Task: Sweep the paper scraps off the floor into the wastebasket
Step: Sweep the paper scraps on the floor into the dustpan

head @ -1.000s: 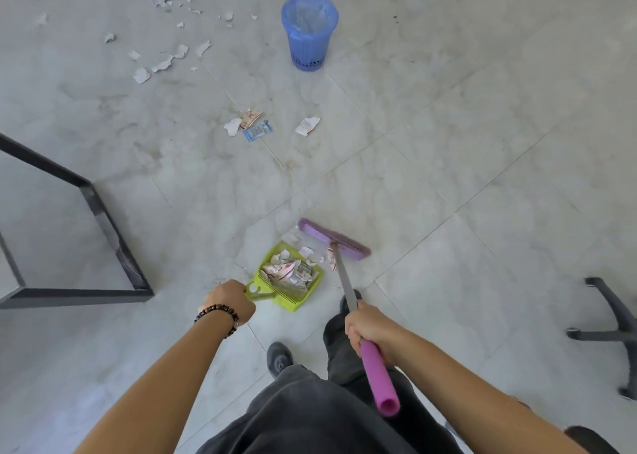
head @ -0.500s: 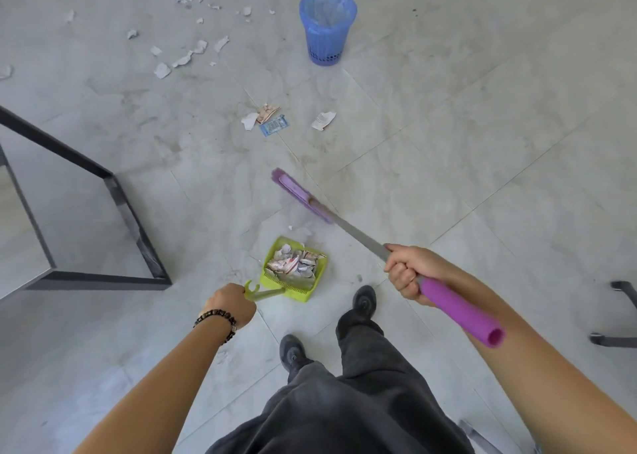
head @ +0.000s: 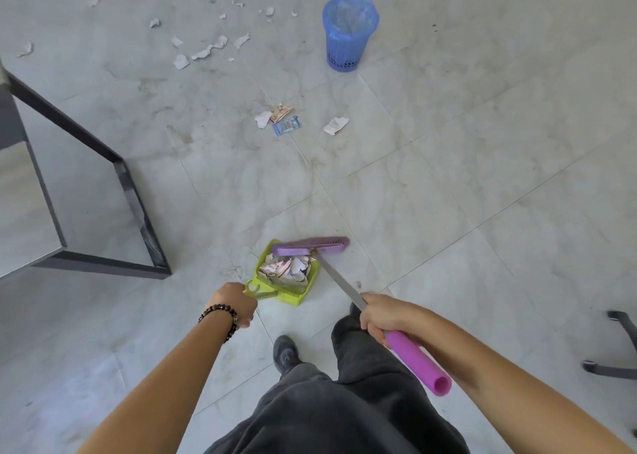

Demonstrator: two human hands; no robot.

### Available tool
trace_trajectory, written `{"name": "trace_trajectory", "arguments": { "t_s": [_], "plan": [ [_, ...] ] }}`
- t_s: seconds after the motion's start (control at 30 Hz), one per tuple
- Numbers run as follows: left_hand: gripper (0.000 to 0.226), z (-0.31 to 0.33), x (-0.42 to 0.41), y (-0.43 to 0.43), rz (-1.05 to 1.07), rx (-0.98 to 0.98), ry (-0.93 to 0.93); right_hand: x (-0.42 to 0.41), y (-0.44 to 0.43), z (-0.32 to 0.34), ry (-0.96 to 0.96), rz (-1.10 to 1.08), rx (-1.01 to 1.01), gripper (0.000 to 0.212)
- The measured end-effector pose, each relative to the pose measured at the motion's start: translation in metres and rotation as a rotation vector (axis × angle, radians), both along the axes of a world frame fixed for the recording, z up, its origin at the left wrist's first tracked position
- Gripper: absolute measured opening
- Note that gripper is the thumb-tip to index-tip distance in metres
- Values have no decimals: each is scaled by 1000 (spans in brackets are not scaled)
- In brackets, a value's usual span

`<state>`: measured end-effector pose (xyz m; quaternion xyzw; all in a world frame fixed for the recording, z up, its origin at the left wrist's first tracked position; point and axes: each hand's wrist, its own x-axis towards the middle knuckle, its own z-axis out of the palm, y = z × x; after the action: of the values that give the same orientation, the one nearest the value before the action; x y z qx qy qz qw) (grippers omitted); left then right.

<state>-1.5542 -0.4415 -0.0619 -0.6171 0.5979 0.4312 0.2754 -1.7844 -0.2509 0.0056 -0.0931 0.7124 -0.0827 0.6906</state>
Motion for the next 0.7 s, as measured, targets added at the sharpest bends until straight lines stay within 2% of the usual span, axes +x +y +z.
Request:
{"name": "trace_trajectory", "arguments": {
  "t_s": [0.07,0.17,0.27,0.37,0.53,0.7],
  "plan": [
    [12,2,-3,-5,108,129,57,-21,2,11,-73,-173,85,55],
    [11,5,-4,-11,133,175,78,-44,-2,36,-112,-335,149,15],
    [14,4,0,-18,46,33,88,-42,-11,48,-44,-380,101,26],
    [17,10,-4,-35,-30,-81,113,-31,-26,49,4,-441,29,18],
    [24,21,-24,-56,46,6,178,-25,-51,40,212,-362,-169,13],
    [16,24,-71,-102,73,-56,234,-75,-95,24,242,-461,-267,4]
  ]
}}
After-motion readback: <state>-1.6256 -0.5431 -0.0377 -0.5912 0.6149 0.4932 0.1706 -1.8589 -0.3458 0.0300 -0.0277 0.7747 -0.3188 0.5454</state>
